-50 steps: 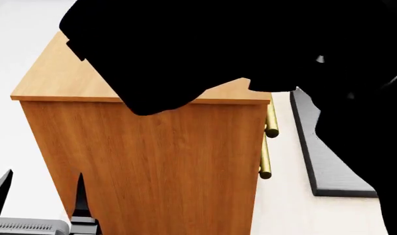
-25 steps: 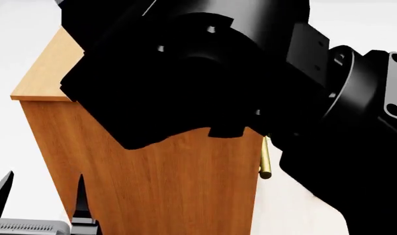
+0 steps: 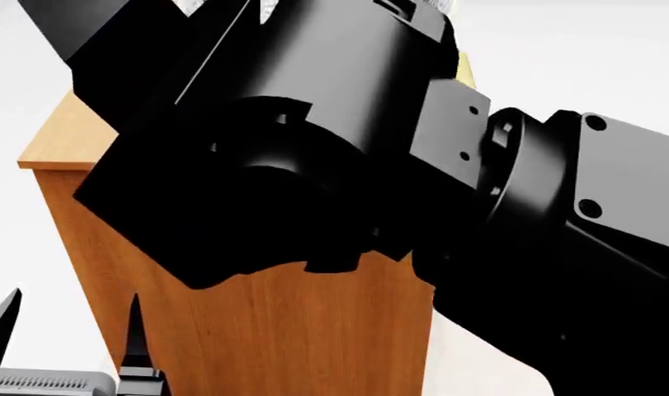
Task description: Put the bowl on the top of the cabinet.
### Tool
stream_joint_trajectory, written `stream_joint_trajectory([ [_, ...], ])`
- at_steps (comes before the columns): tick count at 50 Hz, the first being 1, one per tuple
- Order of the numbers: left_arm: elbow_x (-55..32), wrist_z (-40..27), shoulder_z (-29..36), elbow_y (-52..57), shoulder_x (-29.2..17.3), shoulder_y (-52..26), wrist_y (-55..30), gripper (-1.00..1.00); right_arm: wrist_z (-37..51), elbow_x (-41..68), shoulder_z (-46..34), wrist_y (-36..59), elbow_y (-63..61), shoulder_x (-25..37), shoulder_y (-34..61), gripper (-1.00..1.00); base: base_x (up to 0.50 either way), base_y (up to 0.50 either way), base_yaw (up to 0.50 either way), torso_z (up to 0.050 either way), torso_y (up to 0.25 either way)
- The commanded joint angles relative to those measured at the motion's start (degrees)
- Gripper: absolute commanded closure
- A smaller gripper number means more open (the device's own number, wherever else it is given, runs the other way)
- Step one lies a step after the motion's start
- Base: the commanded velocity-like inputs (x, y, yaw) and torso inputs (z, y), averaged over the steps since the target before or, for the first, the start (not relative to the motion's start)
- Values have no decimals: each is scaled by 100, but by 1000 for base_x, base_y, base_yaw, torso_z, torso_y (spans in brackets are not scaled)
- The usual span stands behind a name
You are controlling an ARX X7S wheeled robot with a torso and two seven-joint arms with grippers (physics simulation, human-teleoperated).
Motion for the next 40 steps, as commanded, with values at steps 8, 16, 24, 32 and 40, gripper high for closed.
stream_joint_trajectory([
  [8,-28,-26,-4,24,-24,-2,-11,-100,-74,130,-130,-84,-284,-272,-136,100,0,0,0,0,0],
  [16,-29,-22,5,-34,-22,22,69,-100,-93,123,-157,-110,-395,-285,-139,100,0,0,0,0,0],
  [24,-45,-29,15,-1,-29,0,21,-100,-152,97,-198,-123,-405,-290,-130,100,0,0,0,0,0],
  [32,-30,-30,36,-99,-8,-9,80,-100,-318,-76,-301,-196,-329,-249,-236,100,0,0,0,0,0],
  [40,-41,-41,34,-95,-18,-6,81,-100,-367,-172,-311,-268,-333,-208,-224,100,0,0,0,0,0],
])
